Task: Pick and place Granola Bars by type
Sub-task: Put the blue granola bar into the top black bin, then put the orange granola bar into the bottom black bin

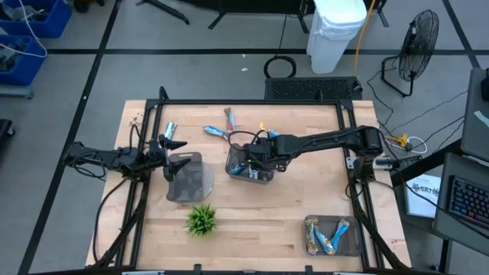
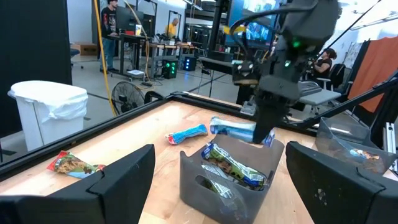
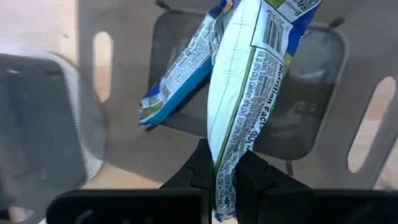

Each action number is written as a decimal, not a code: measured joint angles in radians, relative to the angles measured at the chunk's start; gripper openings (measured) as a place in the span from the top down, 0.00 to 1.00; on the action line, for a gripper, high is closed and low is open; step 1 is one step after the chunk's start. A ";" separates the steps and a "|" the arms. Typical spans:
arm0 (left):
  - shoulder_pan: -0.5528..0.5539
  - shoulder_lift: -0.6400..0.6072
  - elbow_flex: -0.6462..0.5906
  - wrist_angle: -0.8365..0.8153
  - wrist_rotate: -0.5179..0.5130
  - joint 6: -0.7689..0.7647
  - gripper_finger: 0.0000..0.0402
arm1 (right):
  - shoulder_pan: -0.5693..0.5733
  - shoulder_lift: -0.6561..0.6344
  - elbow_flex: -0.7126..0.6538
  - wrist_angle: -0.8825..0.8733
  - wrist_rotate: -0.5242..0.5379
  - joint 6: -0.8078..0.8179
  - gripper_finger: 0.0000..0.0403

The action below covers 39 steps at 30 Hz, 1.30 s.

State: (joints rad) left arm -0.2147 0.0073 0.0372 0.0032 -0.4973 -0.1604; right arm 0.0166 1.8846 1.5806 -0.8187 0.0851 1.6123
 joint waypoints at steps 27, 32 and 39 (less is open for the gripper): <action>0.000 0.000 0.000 0.000 0.000 0.000 0.10 | -0.013 0.073 -0.109 0.001 -0.182 0.009 0.86; 0.000 0.000 0.000 0.000 0.000 0.000 0.10 | -0.011 0.072 -0.109 0.009 -0.170 -0.011 0.77; 0.000 0.000 0.000 0.000 0.000 0.000 0.10 | -0.013 0.072 -0.109 0.016 -0.165 -0.023 0.57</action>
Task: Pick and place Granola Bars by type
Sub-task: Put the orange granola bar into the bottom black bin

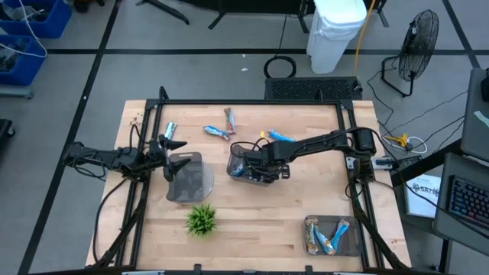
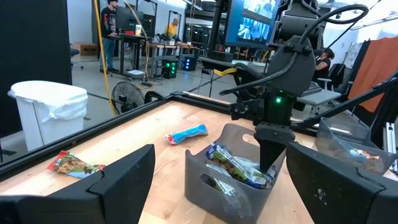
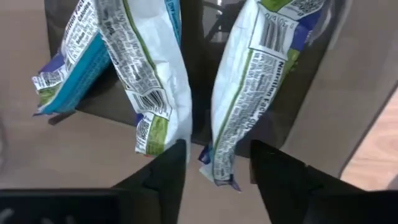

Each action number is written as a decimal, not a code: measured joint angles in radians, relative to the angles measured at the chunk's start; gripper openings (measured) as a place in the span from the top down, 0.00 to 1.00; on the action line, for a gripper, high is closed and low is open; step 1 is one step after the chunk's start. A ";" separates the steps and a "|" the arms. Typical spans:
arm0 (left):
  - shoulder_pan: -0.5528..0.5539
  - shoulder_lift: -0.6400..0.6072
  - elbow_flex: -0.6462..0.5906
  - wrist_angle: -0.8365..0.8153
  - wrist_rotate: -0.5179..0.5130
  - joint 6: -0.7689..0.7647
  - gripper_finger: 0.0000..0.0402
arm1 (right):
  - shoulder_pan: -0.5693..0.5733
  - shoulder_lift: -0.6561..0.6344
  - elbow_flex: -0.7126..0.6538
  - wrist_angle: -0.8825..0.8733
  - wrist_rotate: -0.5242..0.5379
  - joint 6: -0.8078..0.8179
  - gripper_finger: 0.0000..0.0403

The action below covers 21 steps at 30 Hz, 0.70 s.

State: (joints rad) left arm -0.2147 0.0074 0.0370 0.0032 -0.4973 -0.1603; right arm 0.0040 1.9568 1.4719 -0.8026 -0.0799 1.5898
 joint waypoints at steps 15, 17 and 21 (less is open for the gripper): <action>0.000 0.000 0.000 0.000 0.000 0.000 0.10 | -0.017 -0.117 0.000 -0.011 0.116 -0.102 0.37; 0.000 0.000 0.000 0.000 0.000 0.000 0.10 | -0.024 -0.143 0.000 0.008 0.139 -0.144 0.37; 0.000 0.000 0.000 0.000 0.000 0.000 0.10 | -0.044 -0.185 0.000 0.034 0.183 -0.241 0.37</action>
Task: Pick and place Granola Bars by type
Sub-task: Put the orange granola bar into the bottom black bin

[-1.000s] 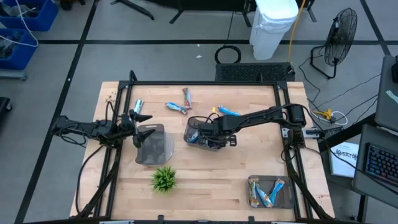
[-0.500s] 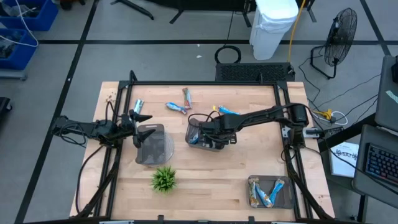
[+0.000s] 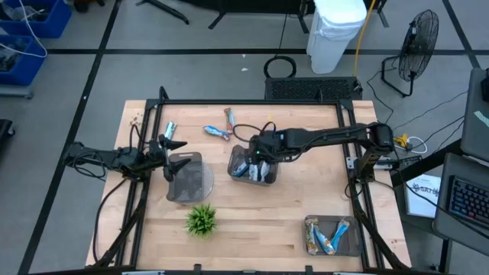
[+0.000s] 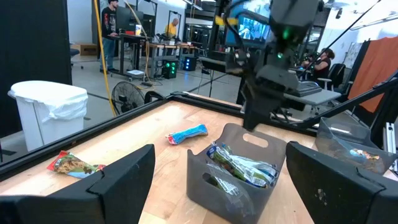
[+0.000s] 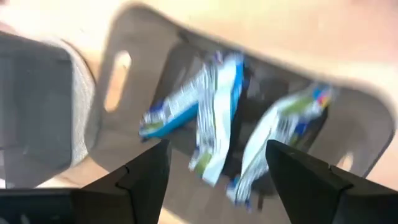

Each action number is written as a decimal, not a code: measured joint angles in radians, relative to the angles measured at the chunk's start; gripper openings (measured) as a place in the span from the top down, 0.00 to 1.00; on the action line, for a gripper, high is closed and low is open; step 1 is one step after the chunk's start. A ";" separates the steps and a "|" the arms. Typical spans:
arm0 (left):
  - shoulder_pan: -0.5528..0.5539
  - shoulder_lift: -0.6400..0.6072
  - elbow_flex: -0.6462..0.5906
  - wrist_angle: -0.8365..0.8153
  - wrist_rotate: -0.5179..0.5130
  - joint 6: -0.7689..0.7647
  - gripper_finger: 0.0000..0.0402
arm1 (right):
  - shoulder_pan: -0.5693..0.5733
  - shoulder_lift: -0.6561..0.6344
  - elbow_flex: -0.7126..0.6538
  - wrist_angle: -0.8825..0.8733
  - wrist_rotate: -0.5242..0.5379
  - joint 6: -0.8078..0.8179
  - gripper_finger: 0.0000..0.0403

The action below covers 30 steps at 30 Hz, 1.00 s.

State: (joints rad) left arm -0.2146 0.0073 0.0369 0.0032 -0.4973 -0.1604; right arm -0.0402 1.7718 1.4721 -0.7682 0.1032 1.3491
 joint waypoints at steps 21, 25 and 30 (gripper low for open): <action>0.000 0.000 0.000 0.000 0.000 0.000 0.10 | -0.021 -0.159 0.000 0.351 0.027 -0.774 0.35; 0.000 0.000 0.000 0.000 0.000 0.000 0.10 | -0.001 -0.176 0.000 0.374 0.026 -0.859 0.36; 0.000 0.000 0.000 0.000 0.000 0.000 0.10 | 0.028 -0.189 0.000 0.416 0.024 -0.931 0.34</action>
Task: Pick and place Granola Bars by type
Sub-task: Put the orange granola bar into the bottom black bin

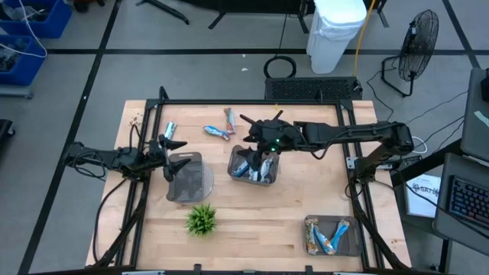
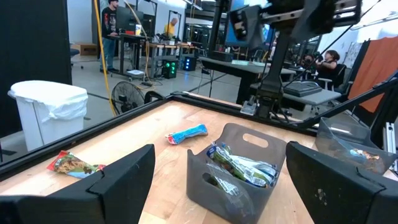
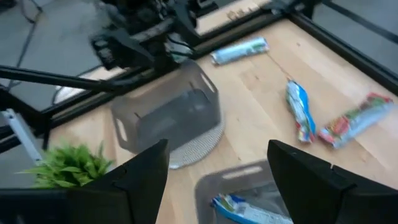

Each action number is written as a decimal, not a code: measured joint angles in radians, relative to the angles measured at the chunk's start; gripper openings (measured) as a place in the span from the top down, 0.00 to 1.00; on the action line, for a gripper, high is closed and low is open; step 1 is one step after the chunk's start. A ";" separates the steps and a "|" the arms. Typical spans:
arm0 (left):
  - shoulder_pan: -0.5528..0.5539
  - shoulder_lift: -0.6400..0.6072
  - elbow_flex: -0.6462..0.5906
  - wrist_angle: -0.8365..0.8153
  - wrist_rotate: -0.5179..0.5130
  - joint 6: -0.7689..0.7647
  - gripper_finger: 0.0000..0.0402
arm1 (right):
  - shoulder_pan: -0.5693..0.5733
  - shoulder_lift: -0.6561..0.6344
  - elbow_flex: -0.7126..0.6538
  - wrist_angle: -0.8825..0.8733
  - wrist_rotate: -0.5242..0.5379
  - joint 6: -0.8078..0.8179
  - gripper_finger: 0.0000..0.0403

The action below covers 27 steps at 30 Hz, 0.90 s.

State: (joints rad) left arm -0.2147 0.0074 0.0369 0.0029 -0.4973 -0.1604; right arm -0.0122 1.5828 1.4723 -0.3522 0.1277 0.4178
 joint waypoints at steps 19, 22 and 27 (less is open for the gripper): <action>0.000 0.000 0.000 0.038 0.001 -0.079 0.10 | 0.023 0.000 0.000 0.198 0.008 -0.124 0.34; 0.000 0.000 0.000 0.038 -0.018 -0.173 0.10 | 0.021 0.000 0.000 0.206 0.008 -0.124 0.34; 0.000 0.000 0.007 0.044 -0.019 -0.200 0.10 | 0.020 0.000 0.000 0.214 0.008 -0.124 0.35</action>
State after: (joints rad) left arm -0.2148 0.0074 0.0440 0.0469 -0.5158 -0.3608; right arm 0.0078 1.5826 1.4723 -0.1387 0.1352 0.2939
